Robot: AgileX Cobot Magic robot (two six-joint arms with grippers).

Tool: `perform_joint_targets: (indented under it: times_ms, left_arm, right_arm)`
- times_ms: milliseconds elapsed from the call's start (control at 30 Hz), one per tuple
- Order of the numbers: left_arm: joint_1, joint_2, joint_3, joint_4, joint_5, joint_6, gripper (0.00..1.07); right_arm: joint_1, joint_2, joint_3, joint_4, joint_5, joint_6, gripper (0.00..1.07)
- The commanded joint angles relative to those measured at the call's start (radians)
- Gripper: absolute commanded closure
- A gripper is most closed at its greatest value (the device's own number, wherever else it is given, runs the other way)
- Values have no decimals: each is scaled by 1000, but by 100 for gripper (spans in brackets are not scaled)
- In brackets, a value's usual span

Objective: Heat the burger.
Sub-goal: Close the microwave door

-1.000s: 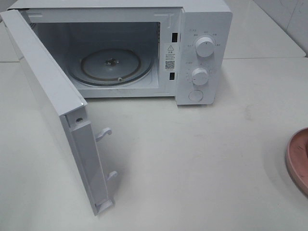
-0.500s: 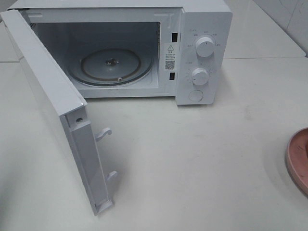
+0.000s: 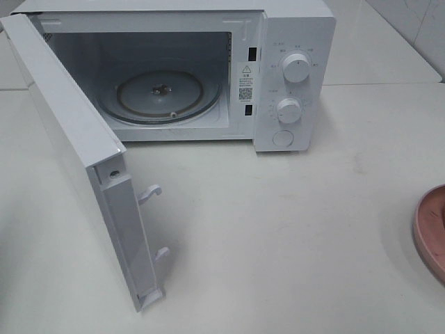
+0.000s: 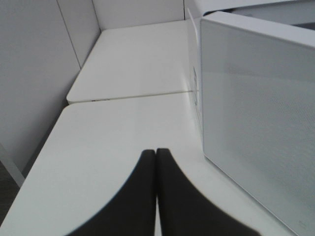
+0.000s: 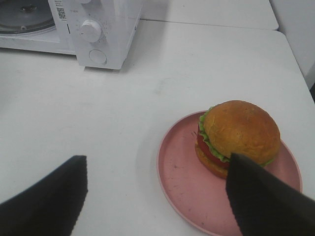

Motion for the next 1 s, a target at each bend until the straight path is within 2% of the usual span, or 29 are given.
perform_joint_targets:
  times_ms: [33, 200, 267, 367, 400, 433, 533, 567, 600, 633, 700, 800, 867, 967, 1000]
  left_arm:
    - [3, 36, 3, -10, -74, 3, 107]
    - [-37, 149, 3, -7, -215, 3, 107]
    - [-120, 262, 3, 35, -323, 3, 107]
    - [-141, 296, 3, 47, -349, 3, 107]
    - [-176, 363, 3, 71, -398, -2, 107]
    - [-206, 430, 3, 99, -446, -41, 107]
    - [-216, 457, 3, 117, -464, -65, 107]
    - [-233, 515, 3, 177, -505, -148, 107]
    - [-238, 546, 3, 218, -528, -195, 107]
    - [-238, 546, 3, 218, -528, -195, 107]
    - [-243, 651, -4, 393, -597, -347, 107]
    - [-243, 674, -13, 429, -604, -379, 107]
    - [-243, 747, -49, 551, -642, -460, 107]
    - [-244, 765, -59, 577, -652, -477, 107]
    - [-255, 799, -79, 603, -663, -503, 107]
  right_arm:
    - [-6, -27, 4, 0, -7, -6, 32]
    - [-6, -27, 4, 0, -7, -6, 32]
    - [-6, -27, 4, 0, -7, -6, 32]
    - [-6, -27, 4, 0, -7, -6, 32]
    - [-6, -27, 4, 0, -7, -6, 32]
    - [-6, -27, 4, 0, -7, -6, 32]
    - [-6, -27, 4, 0, -7, -6, 32]
    - [-6, -27, 4, 0, -7, -6, 32]
    - [-6, -27, 4, 0, -7, -6, 32]
    - [-6, -27, 4, 0, -7, -6, 32]
    - [-6, -27, 4, 0, -7, -6, 32]
    - [-6, -27, 4, 0, -7, -6, 32]
    - [-6, -27, 4, 0, -7, -6, 32]
    - [-6, -27, 4, 0, -7, -6, 32]
    - [-6, -27, 4, 0, -7, -6, 32]
